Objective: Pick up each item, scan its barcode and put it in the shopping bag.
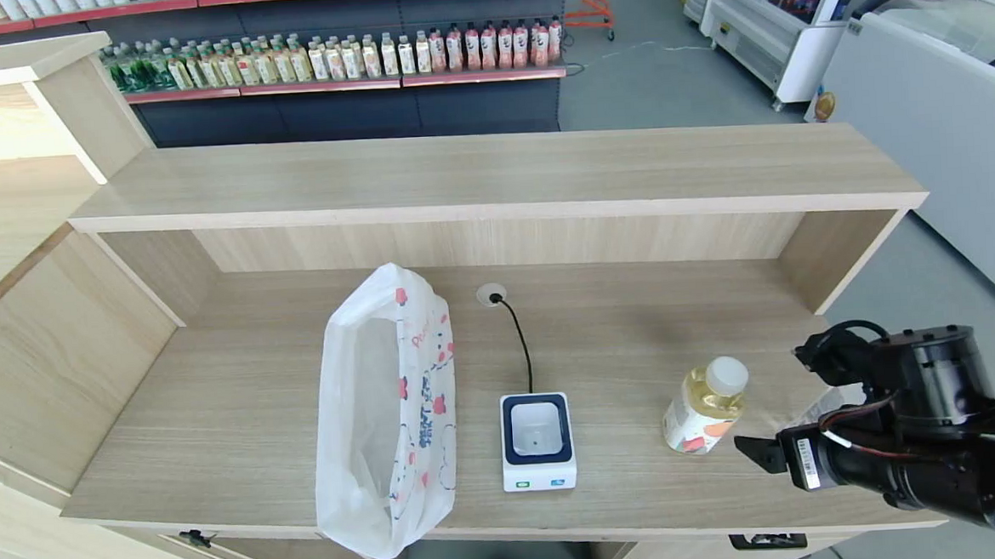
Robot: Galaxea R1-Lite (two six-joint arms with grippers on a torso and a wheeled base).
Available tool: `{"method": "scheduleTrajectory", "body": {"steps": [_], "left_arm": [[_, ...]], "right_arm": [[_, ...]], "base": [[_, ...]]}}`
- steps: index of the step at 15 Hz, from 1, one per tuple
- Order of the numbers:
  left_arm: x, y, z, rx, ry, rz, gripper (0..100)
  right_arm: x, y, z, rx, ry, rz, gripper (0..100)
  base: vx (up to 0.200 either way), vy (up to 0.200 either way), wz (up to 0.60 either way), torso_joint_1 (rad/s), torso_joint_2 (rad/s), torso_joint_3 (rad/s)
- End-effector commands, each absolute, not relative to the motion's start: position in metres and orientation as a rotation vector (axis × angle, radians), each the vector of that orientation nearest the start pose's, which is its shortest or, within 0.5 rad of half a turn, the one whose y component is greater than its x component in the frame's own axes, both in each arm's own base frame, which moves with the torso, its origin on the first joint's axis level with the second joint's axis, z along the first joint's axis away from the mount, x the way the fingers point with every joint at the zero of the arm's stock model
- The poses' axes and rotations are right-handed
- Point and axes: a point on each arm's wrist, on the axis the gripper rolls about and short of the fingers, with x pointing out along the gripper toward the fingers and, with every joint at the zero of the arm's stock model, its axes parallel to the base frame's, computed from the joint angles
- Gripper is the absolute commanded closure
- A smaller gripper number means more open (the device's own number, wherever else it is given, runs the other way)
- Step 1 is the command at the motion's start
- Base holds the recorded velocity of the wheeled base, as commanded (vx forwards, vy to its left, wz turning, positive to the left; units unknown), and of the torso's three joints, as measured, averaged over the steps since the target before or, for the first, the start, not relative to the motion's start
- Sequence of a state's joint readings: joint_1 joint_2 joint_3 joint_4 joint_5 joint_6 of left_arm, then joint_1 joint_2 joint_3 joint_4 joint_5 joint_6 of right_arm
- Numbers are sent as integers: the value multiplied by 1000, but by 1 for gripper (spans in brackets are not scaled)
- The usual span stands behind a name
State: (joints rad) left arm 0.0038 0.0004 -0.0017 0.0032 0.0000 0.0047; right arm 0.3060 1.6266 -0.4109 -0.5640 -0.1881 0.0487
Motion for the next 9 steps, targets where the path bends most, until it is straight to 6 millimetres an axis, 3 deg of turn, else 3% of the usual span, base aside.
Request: {"method": "scheduleTrajectory", "body": {"steps": [1, 9], "left_arm": [[-23, 0, 76, 5, 2, 5, 0], [-23, 0, 76, 5, 2, 5, 0]], "right_arm": [[225, 73, 81, -136, 704, 117, 0], [245, 93, 57, -137, 612, 121, 0]], "base": [[0, 0, 0, 0, 0, 0], [0, 0, 0, 0, 0, 0]]}}
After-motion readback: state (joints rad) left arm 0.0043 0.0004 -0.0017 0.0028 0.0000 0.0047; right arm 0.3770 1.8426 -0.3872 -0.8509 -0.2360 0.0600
